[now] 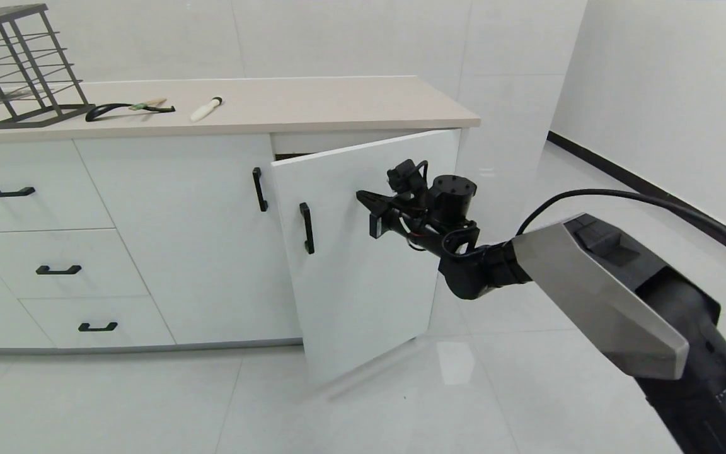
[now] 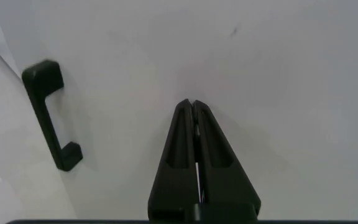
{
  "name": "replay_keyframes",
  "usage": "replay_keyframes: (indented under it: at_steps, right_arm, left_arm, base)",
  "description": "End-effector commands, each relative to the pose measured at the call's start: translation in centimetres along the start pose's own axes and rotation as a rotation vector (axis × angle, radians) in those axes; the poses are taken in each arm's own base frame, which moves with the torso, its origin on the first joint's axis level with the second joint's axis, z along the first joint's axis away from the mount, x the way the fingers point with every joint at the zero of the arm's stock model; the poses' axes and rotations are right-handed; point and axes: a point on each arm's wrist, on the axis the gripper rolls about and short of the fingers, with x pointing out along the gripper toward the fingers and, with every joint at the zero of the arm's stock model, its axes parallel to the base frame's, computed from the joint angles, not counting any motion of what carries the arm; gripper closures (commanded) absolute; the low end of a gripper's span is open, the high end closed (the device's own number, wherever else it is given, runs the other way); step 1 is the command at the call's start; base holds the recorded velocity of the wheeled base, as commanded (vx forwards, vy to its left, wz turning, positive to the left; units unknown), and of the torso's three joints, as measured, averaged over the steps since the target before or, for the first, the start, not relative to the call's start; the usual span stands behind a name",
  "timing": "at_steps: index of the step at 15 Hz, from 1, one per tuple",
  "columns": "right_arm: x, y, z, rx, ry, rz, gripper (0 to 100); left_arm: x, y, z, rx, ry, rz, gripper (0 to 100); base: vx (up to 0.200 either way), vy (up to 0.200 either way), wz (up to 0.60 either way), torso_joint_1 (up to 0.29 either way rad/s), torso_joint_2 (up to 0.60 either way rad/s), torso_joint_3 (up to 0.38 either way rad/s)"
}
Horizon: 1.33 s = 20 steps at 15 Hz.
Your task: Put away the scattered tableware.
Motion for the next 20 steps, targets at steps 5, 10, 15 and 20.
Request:
replay_keyframes:
  at_steps: [5, 10, 15, 20]
  right_arm:
    - [-10.8, 5.4, 9.0, 0.02, 0.049, 0.065, 100]
    - [-34.8, 7.0, 16.9, -0.042, -0.027, -0.177, 100]
    - [-46.7, 12.6, 15.3, -0.163, -0.157, -0.425, 100]
    - [-50.3, 16.4, 10.8, -0.223, -0.129, -0.547, 100]
  left_arm:
    - [0.0, 0.0, 0.0, 0.0, 0.0, 0.0, 0]
    - [0.0, 0.0, 0.0, 0.0, 0.0, 0.0, 0]
    - [0.0, 0.0, 0.0, 0.001, 0.0, 0.0, 0]
    - [0.0, 0.0, 0.0, 0.001, 0.0, 0.0, 0]
  base:
    - [0.0, 0.0, 0.0, 0.0, 0.0, 0.0]
    - [0.0, 0.0, 0.0, 0.0, 0.0, 0.0]
    - [0.0, 0.0, 0.0, 0.0, 0.0, 0.0]
    - [0.0, 0.0, 0.0, 0.0, 0.0, 0.0]
